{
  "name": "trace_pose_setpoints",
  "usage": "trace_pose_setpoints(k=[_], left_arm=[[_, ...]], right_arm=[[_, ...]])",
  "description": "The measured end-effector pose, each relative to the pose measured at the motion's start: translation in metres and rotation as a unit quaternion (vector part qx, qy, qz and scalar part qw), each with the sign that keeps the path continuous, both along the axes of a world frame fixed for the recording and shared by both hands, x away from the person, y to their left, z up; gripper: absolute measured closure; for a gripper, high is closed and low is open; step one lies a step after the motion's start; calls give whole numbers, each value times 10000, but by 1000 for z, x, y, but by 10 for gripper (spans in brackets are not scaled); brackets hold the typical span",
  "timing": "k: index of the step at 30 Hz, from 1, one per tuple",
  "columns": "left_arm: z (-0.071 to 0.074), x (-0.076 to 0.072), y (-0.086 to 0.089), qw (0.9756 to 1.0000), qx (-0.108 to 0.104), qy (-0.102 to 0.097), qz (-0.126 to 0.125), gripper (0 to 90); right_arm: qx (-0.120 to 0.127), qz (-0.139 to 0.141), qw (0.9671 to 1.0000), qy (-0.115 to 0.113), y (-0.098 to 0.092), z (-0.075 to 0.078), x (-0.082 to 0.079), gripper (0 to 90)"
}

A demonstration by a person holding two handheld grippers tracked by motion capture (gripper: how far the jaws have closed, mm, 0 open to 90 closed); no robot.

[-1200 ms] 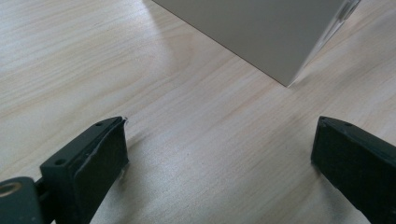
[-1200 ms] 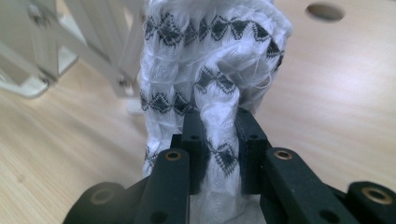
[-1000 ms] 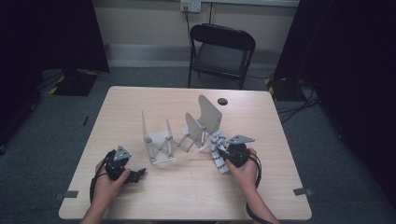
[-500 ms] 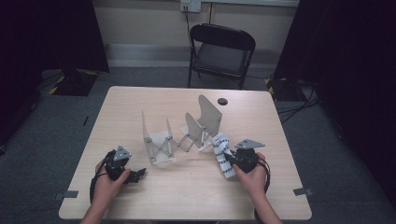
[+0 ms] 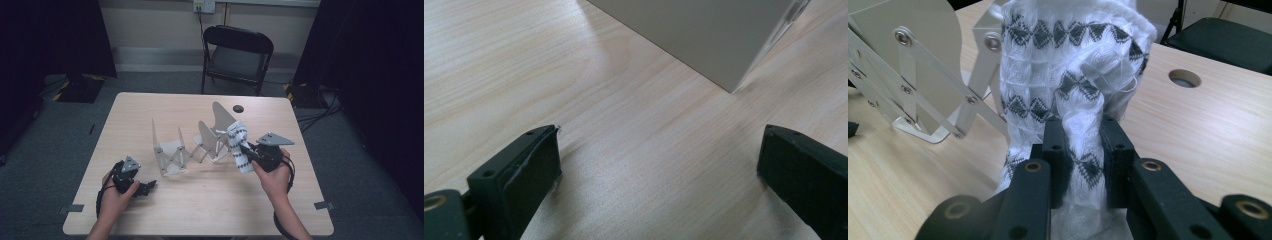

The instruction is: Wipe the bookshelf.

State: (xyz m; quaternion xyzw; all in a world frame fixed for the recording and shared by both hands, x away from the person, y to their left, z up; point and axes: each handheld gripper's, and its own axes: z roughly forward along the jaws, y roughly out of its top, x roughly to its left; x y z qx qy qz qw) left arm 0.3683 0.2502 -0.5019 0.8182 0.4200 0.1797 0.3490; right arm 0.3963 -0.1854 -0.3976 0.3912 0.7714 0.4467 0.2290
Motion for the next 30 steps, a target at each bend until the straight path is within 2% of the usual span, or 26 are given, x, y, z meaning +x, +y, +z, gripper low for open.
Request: trace_pose_setpoints(k=[3, 10, 11, 17, 26, 30], left_arm=[[0, 0, 0, 10000, -3, 1, 3, 33], [0, 0, 0, 10000, 1, 1, 1, 33], [0, 0, 0, 10000, -2, 1, 2, 33], [0, 0, 0, 10000, -2, 1, 3, 33], [0, 0, 0, 10000, -1, 0, 1, 33], [0, 0, 0, 10000, -4, 1, 4, 33]], right_arm=[[-324, 37, 9994, 107, 13, -11, 7, 765], [-401, 20, 9989, 256, 16, -27, 10, 765], [-455, 24, 9982, 382, 15, -36, 11, 765], [-380, -18, 9978, 542, 12, -53, 13, 765], [-442, 51, 9975, 558, 19, -60, 13, 764], [-508, 20, 9972, 546, 17, -54, 12, 765]])
